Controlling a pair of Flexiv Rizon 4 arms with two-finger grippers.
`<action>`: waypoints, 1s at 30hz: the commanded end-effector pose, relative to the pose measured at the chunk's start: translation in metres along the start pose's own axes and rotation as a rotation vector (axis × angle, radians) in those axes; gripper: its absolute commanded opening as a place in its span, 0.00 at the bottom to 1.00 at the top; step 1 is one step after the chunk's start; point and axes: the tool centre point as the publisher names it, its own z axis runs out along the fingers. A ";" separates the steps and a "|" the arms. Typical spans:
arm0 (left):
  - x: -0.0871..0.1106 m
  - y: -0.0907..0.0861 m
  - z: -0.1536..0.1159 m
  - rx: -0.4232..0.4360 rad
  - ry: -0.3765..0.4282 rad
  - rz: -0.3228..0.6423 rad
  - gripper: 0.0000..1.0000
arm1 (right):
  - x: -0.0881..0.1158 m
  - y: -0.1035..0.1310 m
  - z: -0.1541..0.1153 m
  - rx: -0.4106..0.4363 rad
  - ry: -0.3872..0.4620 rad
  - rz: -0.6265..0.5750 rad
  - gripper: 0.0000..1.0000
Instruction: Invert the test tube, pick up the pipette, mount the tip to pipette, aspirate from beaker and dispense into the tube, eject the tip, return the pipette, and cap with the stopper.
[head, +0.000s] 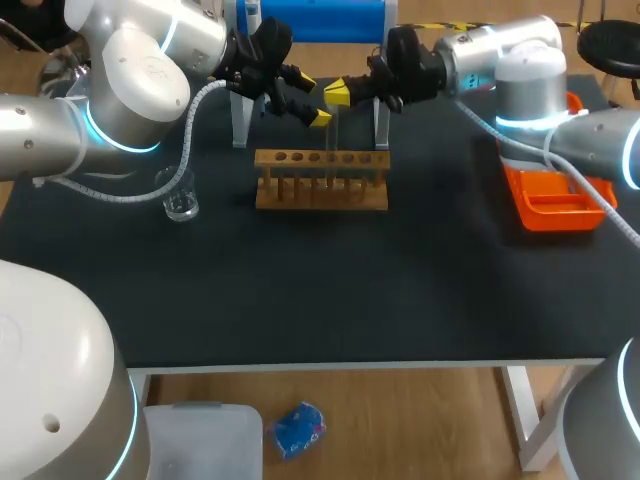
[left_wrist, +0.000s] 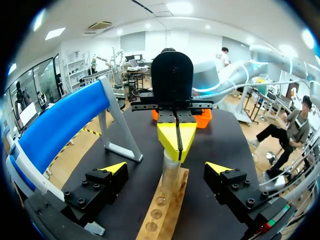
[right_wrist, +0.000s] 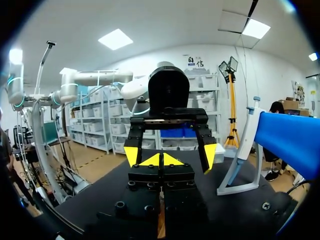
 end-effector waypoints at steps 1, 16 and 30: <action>-0.001 -0.001 0.000 -0.004 0.004 -0.001 1.00 | -0.004 -0.016 0.000 0.004 0.005 0.009 0.00; -0.001 -0.001 0.000 -0.004 0.004 -0.001 1.00 | 0.001 0.004 -0.001 -0.014 0.019 -0.010 0.00; -0.001 -0.001 0.000 -0.004 0.004 -0.001 1.00 | 0.008 0.035 -0.017 0.028 -0.024 -0.002 0.00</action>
